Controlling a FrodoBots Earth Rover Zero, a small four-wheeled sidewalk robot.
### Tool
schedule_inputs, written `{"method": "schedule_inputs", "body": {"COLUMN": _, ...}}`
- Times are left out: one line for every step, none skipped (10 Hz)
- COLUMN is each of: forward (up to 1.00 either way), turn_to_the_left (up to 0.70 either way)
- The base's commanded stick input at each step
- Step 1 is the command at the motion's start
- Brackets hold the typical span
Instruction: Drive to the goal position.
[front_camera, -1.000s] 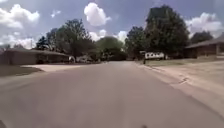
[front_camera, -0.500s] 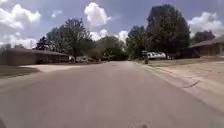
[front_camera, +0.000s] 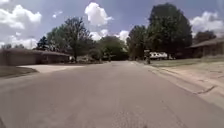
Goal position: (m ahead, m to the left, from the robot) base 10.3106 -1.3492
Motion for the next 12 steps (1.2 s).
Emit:
{"method": "schedule_inputs", "body": {"forward": 0.85, "turn_to_the_left": -0.34}}
{"method": "schedule_inputs", "body": {"forward": 0.85, "turn_to_the_left": -0.23}}
{"method": "schedule_inputs", "body": {"forward": 0.85, "turn_to_the_left": 0.0}}
{"method": "schedule_inputs", "body": {"forward": 0.85, "turn_to_the_left": 0.0}}
{"method": "schedule_inputs", "body": {"forward": 0.85, "turn_to_the_left": 0.0}}
{"method": "schedule_inputs", "body": {"forward": 0.85, "turn_to_the_left": 0.0}}
{"method": "schedule_inputs", "body": {"forward": 0.85, "turn_to_the_left": 0.0}}
{"method": "schedule_inputs", "body": {"forward": 0.85, "turn_to_the_left": 0.0}}
{"method": "schedule_inputs", "body": {"forward": 0.85, "turn_to_the_left": 0.0}}
{"method": "schedule_inputs", "body": {"forward": 0.85, "turn_to_the_left": 0.0}}
{"method": "schedule_inputs", "body": {"forward": 0.85, "turn_to_the_left": 0.0}}
{"method": "schedule_inputs", "body": {"forward": 0.85, "turn_to_the_left": 0.0}}
